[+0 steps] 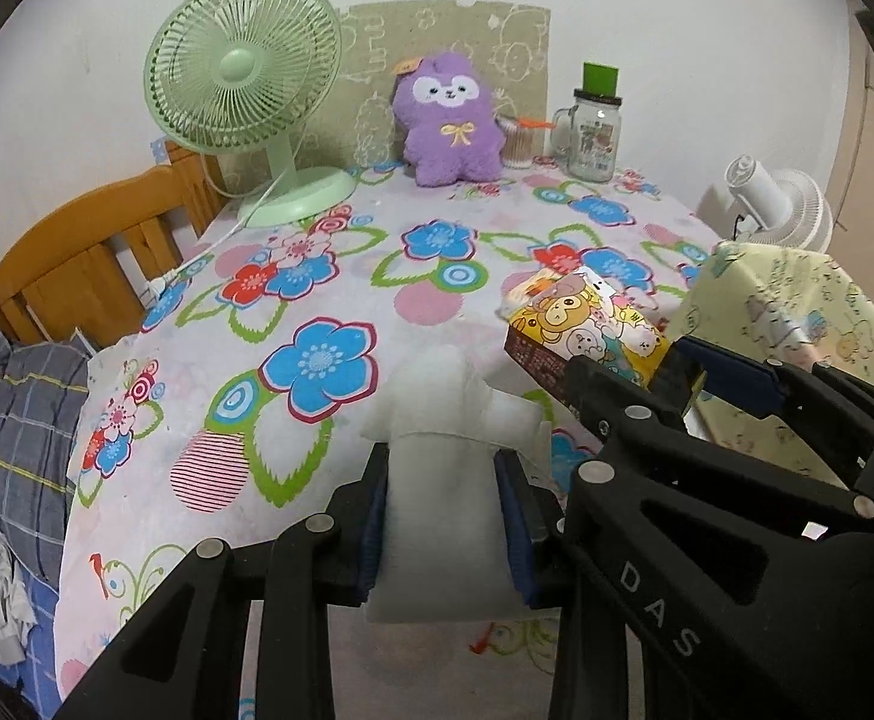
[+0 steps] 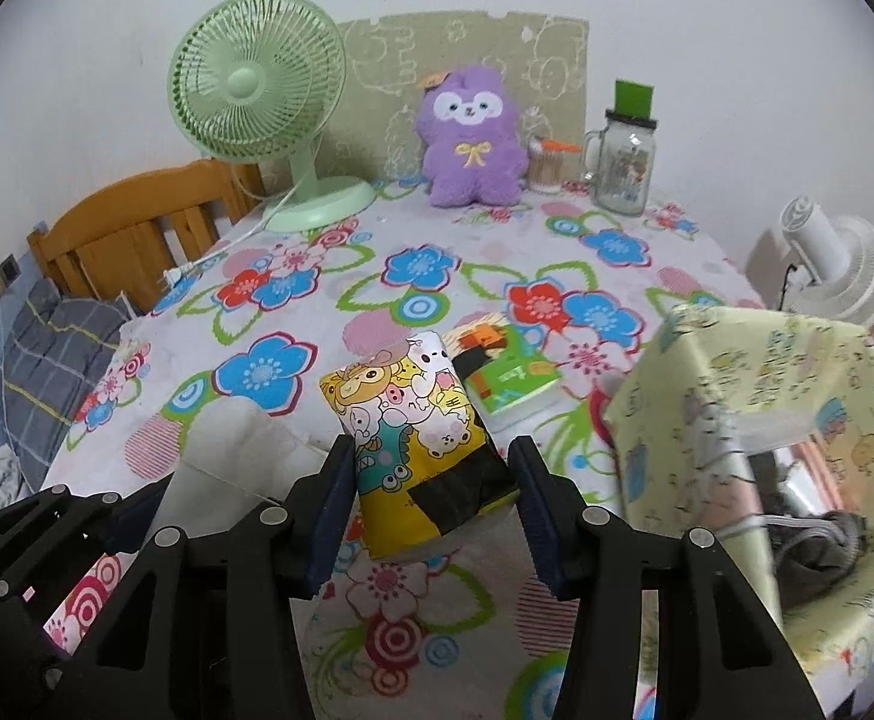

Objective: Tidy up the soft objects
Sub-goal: 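Carry white cloth with left tool while right tool carries yellow packet toward box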

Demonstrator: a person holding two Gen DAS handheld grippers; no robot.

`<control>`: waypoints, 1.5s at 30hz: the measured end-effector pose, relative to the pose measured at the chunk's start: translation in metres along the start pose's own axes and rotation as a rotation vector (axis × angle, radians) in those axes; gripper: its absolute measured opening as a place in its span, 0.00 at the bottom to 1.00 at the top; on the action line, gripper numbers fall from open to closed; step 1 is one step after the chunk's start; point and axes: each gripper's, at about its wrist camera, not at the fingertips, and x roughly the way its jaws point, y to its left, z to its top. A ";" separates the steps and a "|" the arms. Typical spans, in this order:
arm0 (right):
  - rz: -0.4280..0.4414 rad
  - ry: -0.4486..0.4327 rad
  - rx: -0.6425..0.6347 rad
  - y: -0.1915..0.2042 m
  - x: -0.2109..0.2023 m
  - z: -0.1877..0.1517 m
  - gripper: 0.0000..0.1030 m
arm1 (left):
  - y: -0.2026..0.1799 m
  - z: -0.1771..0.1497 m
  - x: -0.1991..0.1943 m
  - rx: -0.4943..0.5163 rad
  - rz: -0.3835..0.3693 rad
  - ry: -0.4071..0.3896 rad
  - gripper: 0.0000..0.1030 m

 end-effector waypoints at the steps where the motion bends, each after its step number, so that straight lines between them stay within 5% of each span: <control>1: -0.003 -0.006 0.002 -0.001 -0.004 0.000 0.53 | -0.002 0.000 -0.003 0.003 0.001 -0.006 0.33; 45: -0.068 -0.191 0.060 -0.075 -0.124 0.019 0.53 | -0.090 0.037 -0.090 0.095 -0.040 -0.196 0.33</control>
